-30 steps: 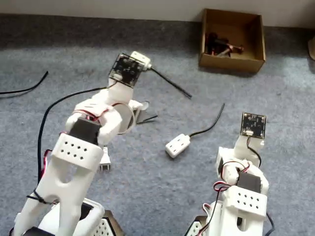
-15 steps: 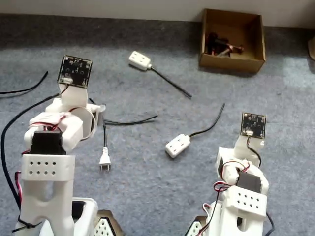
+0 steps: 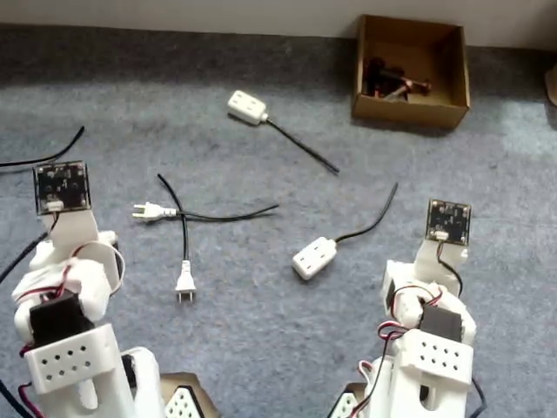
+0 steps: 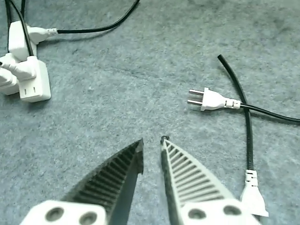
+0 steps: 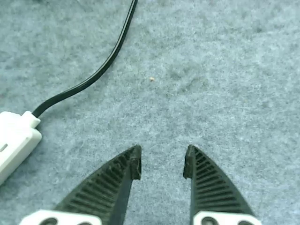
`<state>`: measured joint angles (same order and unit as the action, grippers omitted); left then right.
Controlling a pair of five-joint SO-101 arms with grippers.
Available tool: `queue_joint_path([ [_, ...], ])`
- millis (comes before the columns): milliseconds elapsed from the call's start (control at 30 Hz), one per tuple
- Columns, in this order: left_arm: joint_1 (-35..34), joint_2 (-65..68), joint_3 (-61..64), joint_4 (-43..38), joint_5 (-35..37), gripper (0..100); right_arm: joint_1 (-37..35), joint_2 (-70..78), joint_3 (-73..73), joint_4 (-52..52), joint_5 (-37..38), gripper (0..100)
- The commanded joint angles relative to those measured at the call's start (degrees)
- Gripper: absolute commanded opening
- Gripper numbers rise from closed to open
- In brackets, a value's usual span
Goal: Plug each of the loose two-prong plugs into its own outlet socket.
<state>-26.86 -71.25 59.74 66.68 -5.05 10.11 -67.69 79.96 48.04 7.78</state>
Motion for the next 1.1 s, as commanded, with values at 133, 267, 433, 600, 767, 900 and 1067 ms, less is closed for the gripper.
queue_joint_path([
  [133, -4.97, -12.62, 6.73, 0.26, -3.96, 0, -1.36, -1.19, -2.07, 3.65, 0.7, 15.4],
  [267, -4.97, -12.88, 7.96, 0.26, -4.22, 1, -6.37, -1.19, -5.93, 8.57, 0.7, 15.4],
  [433, -5.05, -12.88, 8.22, 0.7, -4.22, 1, -17.19, -1.19, -13.49, 16.66, 0.7, 15.4],
  [600, -9.01, -12.88, 8.22, 0.44, -4.22, 1, -29.41, -0.84, -23.78, 26.24, 0.53, 15.4],
  [767, -9.71, -12.79, 9.27, 0.35, -6.42, 1, -39.08, 0.22, -31.34, 30.73, 0.62, 15.4],
  [900, -9.71, -12.79, 10.07, 0.35, -6.59, 1, -42.07, 8.57, -37.85, 33.89, 0.35, 15.4],
  [1067, -10.15, -12.88, 10.07, 0.7, -6.59, 1, -43.47, 20.62, -44.62, 33.63, 0.62, 15.4],
])
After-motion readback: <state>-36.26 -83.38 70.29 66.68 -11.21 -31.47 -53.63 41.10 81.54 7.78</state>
